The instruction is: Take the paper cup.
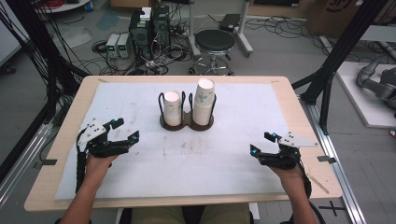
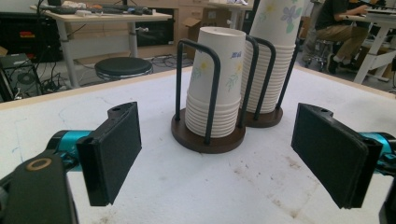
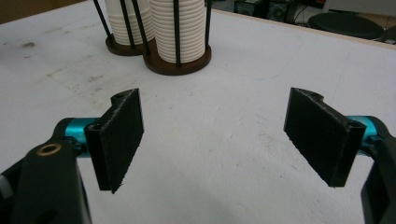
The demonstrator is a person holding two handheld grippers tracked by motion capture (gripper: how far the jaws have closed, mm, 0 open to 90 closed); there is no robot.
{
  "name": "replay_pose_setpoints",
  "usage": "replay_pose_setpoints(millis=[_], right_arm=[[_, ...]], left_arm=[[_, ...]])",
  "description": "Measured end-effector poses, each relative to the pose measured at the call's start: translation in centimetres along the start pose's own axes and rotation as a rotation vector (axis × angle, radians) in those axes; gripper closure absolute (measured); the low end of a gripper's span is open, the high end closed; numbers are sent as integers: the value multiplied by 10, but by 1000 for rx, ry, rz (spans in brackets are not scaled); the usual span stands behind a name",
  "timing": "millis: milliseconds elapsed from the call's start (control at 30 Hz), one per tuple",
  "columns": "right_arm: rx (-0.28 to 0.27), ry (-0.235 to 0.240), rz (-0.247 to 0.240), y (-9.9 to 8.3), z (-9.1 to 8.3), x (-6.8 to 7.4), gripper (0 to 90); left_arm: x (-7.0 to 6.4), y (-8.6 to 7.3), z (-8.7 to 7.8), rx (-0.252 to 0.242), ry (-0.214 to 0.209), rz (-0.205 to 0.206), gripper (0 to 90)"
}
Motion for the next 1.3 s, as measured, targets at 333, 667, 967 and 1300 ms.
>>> replay_pose_setpoints(millis=[333,667,967,1300], right_arm=[[5,5,21,-6,-2,-1,204],[-4,-6,11,0,-7,5,205],[2,8,19,2,-1,5,205],[18,26,21,0,4,4,205]], left_arm=[[-5,2,7,2,-16,-11,158],[-6,16,20,8,-44,-22,157],[-12,57,43,1,-98,5,154],[-29,80,92,73,-170,46,153]])
Point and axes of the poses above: each handheld gripper's, and its own axes: z roughly forward along the jaws, y roughly out of its top, x roughly to its left, the point moved 10 cm from there along z, roughly forward along the jaws, and after that the axes turned 11 degrees about y, right-handed, at the moved point
